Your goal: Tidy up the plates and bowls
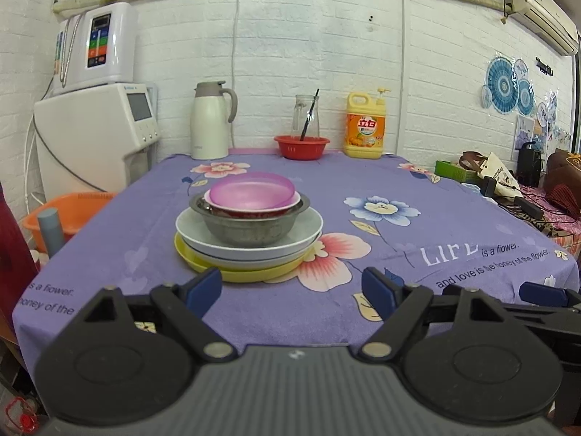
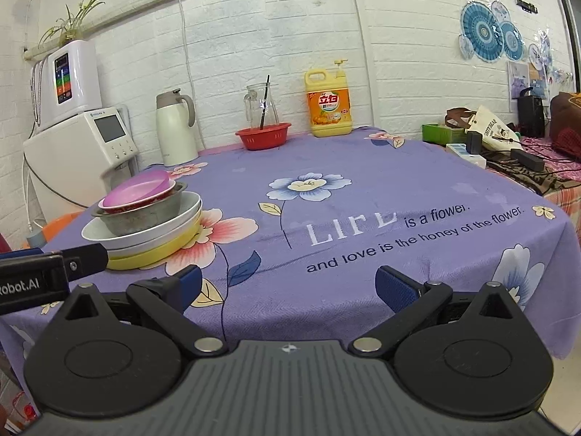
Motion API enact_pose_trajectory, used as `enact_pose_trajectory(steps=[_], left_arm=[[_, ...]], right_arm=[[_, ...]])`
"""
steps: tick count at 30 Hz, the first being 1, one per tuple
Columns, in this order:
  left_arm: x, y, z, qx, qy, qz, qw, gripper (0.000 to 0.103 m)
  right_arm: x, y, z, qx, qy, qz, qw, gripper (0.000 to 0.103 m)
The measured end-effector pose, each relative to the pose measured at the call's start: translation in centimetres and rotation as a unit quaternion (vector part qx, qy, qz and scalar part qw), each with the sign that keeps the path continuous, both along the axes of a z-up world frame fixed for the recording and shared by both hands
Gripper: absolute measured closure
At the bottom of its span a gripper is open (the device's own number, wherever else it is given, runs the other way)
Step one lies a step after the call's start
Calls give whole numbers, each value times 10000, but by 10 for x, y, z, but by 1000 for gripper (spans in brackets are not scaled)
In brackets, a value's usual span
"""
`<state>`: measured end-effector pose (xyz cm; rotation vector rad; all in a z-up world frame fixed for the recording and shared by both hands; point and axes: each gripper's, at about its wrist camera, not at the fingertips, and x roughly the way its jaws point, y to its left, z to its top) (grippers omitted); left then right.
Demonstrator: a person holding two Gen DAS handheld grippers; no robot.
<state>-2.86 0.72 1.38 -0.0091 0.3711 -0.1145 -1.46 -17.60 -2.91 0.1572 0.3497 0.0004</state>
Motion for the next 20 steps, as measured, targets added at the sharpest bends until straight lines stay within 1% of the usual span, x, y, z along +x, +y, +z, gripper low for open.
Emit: enact_pose_trajectory(steps=[3, 12, 20], left_arm=[[1, 0, -1, -17, 38, 17, 10000, 22], [3, -2, -2, 99, 33, 81, 9999, 22], [1, -5, -3, 100, -27, -12, 9999, 22]], right_arm=[[-3, 0, -1, 18, -43, 51, 10000, 0], [-4, 0, 1, 11, -88, 72, 9999, 0], [-5, -2, 1, 30, -118, 59, 9999, 0]])
